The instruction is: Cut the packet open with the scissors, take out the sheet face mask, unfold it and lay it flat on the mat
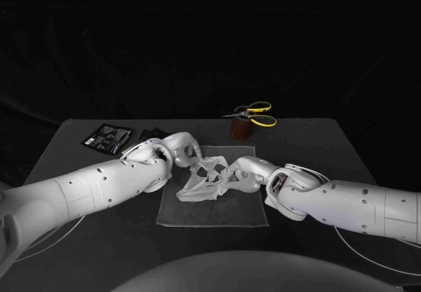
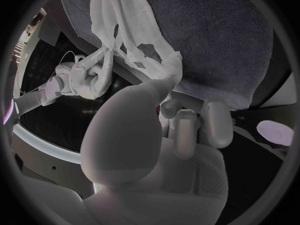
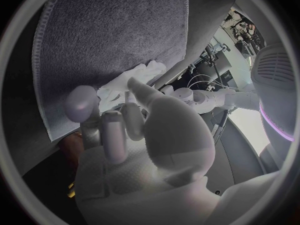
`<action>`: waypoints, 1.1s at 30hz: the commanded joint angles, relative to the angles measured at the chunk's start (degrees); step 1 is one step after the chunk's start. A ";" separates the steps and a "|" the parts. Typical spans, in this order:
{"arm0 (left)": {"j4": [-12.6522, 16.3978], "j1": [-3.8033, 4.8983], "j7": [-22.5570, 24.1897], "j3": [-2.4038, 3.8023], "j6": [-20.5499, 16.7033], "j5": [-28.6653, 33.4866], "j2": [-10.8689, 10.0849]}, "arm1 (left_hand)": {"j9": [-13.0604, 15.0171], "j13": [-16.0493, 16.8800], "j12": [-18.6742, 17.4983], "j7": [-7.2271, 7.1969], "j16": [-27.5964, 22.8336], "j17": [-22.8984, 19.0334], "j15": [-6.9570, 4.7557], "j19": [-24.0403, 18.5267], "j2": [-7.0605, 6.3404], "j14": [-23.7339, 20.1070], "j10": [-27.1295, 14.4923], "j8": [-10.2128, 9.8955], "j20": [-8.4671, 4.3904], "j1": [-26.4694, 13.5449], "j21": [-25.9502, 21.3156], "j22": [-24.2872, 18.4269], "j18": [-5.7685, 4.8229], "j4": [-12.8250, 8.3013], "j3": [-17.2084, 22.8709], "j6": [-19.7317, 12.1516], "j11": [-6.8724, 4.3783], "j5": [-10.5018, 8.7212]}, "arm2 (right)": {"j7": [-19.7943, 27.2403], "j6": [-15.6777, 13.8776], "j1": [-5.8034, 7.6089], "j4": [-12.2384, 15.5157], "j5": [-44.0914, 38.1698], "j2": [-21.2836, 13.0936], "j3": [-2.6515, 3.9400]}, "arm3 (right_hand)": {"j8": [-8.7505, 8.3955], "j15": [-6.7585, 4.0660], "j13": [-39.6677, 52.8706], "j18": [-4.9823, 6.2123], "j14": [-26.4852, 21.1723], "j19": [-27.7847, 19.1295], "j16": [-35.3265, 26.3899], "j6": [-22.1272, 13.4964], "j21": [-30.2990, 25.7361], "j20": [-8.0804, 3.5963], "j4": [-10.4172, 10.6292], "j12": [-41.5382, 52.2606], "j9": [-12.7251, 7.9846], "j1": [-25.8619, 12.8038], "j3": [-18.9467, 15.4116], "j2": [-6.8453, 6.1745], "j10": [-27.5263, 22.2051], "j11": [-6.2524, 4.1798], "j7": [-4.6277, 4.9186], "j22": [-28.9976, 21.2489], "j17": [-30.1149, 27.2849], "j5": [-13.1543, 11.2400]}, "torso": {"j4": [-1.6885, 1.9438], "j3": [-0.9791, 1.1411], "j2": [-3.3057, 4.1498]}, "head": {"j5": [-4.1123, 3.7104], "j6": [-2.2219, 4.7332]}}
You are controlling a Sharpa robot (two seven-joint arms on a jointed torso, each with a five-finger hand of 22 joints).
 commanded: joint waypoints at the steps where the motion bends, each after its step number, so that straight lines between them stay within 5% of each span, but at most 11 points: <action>1: -0.06 0.04 -0.04 0.04 0.77 -0.18 0.15 | 5.14 -0.03 0.19 0.14 0.40 9.32 -0.37 0.40 -0.07 4.10 0.17 0.27 -0.14 -0.55 0.22 1.64 -0.35 0.00 0.19 -0.08 0.17 0.16 | 1.21 -1.66 -0.04 0.06 0.10 -0.10 0.02 | 0.64 -0.48 0.28 0.26 4.20 0.20 0.24 0.57 0.50 -0.33 -0.18 0.31 0.43 0.39 0.28 0.89 0.21 -0.50 -0.04 6.58 6.72 -0.02 | 0.00 0.02 0.01 | -0.03 0.00; 13: -0.94 0.04 -0.11 0.05 0.92 -0.18 0.33 | 5.28 -0.10 0.16 0.15 0.38 9.24 -0.35 0.34 -0.08 4.07 0.10 0.33 -0.14 -0.69 0.16 1.57 -0.33 -0.13 0.41 -0.17 0.19 0.16 | 2.22 -1.35 -0.05 0.54 0.40 -0.96 0.02 | 1.99 -0.86 1.39 0.12 4.27 0.46 0.33 0.64 1.16 -0.77 -0.31 1.34 1.26 0.49 0.55 1.23 1.17 -0.88 -0.40 6.73 6.94 -0.01 | -0.01 0.02 -0.01 | 0.06 0.00; 24: -2.10 0.05 0.10 0.06 1.05 -0.19 0.71 | 5.28 -0.10 0.16 0.15 0.38 9.24 -0.35 0.34 -0.08 4.07 0.10 0.33 -0.14 -0.69 0.16 1.57 -0.33 -0.13 0.41 -0.17 0.19 0.16 | 3.81 5.00 -0.14 2.22 -0.31 -3.20 0.01 | 2.48 -0.90 1.57 0.19 4.23 0.30 0.24 0.55 0.69 -0.88 -0.46 1.45 1.57 0.44 0.68 1.12 1.31 -0.93 -0.45 6.62 6.77 -0.01 | -0.07 0.04 -0.04 | 0.19 0.00; 33: -2.67 0.05 0.28 0.05 1.16 -0.20 0.87 | 5.28 -0.10 0.16 0.15 0.38 9.24 -0.35 0.34 -0.08 4.07 0.10 0.33 -0.14 -0.69 0.16 1.57 -0.33 -0.13 0.41 -0.17 0.19 0.16 | 4.42 6.33 -0.25 3.33 -1.18 -5.07 -0.01 | 2.63 -0.90 1.57 0.17 4.25 0.29 0.27 0.54 0.72 -0.90 -0.49 1.43 1.65 0.38 0.67 1.05 1.32 -0.95 -0.49 6.63 6.83 -0.01 | -0.08 0.07 -0.02 | 0.26 0.00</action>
